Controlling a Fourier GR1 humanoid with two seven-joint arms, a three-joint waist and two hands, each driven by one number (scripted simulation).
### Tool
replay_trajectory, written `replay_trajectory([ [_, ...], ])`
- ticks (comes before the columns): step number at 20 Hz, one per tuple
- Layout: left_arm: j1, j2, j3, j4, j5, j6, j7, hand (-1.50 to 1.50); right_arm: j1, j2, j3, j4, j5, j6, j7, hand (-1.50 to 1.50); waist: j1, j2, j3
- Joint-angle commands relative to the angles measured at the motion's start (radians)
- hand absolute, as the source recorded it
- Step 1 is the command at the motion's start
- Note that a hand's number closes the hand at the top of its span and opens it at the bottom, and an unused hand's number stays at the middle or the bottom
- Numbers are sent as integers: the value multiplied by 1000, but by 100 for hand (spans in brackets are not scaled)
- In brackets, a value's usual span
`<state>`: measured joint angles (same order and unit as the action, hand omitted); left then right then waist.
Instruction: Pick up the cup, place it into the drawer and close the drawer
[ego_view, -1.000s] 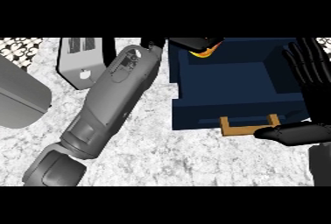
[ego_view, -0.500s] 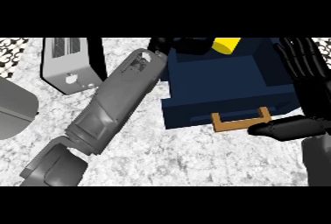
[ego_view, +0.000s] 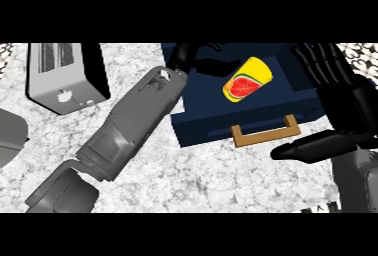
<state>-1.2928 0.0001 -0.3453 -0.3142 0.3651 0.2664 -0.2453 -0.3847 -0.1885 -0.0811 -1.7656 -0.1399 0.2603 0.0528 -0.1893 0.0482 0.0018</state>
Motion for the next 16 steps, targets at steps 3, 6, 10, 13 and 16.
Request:
replay_trajectory([
  [3,40,0,24,-61,123,-20,-83,-150,-30,16,72,-5,-106,114,23,150,-18,1,-2],
  [6,48,0,47,-111,186,-36,-156,-150,-17,-10,124,7,-187,244,30,150,-22,2,-2],
  [10,25,0,65,-115,239,3,-209,-150,4,-67,212,4,-166,324,115,150,22,-14,-3],
  [13,37,0,74,-98,262,51,-249,-150,34,-179,249,-24,-100,417,145,150,32,-20,-2],
  [16,-30,0,87,-65,267,56,-225,-150,76,-210,261,-15,11,401,143,-150,80,-26,-1],
])
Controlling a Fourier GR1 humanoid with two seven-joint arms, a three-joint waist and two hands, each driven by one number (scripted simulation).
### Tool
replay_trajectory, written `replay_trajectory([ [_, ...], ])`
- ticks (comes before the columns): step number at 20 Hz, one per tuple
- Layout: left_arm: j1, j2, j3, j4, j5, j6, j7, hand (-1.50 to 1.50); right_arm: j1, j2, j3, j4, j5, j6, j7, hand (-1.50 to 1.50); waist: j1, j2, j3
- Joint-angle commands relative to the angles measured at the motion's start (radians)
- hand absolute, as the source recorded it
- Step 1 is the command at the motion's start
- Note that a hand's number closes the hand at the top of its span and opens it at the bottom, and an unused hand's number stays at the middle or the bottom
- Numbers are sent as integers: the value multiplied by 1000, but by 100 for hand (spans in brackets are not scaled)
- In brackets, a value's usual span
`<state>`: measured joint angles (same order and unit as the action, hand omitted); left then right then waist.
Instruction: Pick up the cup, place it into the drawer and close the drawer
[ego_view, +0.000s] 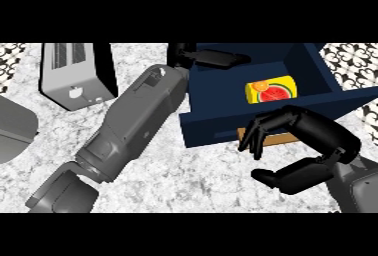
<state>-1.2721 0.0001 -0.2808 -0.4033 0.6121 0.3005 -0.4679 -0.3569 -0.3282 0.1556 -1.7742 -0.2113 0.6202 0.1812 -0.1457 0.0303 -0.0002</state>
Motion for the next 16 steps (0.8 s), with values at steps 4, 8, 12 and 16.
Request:
replay_trajectory([
  [4,53,0,-3,3,53,14,-58,-150,41,-84,71,-25,344,-41,-48,-150,84,-18,1],
  [8,69,0,11,-25,85,-7,-85,-150,70,-42,116,113,493,-135,-112,-150,119,-20,1],
  [12,112,32,48,-21,71,-96,-89,-150,25,-36,158,358,607,-179,-203,-150,162,-18,1],
  [16,163,61,47,-83,74,-126,-83,-150,-82,8,204,607,695,-217,-268,-150,207,-19,2],
])
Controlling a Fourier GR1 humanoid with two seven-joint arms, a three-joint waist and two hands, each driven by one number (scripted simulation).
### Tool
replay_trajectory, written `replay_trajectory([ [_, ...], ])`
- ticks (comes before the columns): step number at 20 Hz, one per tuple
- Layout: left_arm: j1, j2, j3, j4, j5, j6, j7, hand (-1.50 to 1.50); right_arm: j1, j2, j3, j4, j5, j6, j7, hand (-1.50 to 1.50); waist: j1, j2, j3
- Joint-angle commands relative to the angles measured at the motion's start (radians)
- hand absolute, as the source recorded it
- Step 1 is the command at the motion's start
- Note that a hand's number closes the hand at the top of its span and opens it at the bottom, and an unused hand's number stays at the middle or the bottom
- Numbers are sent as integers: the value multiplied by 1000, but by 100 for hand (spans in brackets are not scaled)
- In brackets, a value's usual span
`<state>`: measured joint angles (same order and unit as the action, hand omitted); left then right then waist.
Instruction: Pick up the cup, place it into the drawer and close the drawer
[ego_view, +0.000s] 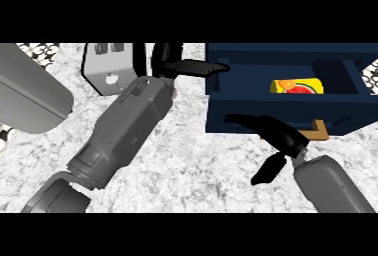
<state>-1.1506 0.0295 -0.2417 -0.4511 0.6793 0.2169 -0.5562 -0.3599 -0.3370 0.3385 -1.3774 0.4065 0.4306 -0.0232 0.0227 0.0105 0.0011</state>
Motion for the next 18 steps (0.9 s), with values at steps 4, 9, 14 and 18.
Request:
replay_trajectory([
  [4,109,51,10,-93,3,-45,-5,-150,-161,67,-1,475,148,-150,-181,150,45,0,1],
  [9,198,89,6,-156,12,-95,3,-150,-286,45,-116,674,107,-212,-355,150,76,7,3],
  [14,227,103,-9,-209,10,-111,31,-150,-452,-11,-234,805,69,-243,-376,150,117,19,4],
  [18,260,137,-17,-246,9,-140,51,-150,-528,-37,-293,891,50,-287,-369,150,142,24,5],
])
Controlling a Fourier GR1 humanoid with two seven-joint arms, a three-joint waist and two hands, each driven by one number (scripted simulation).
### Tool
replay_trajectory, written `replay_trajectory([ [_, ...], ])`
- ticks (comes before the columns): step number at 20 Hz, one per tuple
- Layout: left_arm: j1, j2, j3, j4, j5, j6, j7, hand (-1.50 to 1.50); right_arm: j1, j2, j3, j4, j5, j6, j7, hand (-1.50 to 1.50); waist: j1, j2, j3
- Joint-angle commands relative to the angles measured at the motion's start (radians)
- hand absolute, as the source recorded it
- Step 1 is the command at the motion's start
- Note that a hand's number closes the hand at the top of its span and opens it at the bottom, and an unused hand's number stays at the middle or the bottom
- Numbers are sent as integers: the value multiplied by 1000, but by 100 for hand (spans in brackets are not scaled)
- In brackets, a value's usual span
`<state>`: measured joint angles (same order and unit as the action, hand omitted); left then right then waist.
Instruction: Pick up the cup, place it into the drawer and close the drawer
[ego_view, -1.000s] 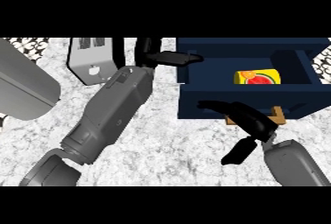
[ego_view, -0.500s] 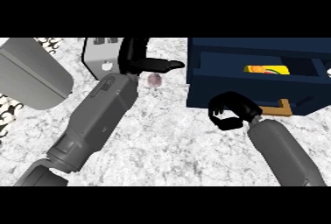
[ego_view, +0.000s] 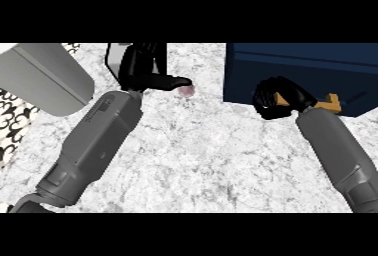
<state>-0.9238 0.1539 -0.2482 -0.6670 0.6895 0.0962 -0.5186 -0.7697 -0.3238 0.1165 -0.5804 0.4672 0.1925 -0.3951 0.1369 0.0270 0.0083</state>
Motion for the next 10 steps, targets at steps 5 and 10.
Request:
replay_trajectory([
  [5,41,41,-13,-56,1,-52,30,-150,-176,-74,-125,102,-59,-34,47,150,52,16,-3],
  [10,64,50,-21,-81,-1,-68,29,-150,-175,-125,-145,82,-90,16,38,150,68,17,-3],
])
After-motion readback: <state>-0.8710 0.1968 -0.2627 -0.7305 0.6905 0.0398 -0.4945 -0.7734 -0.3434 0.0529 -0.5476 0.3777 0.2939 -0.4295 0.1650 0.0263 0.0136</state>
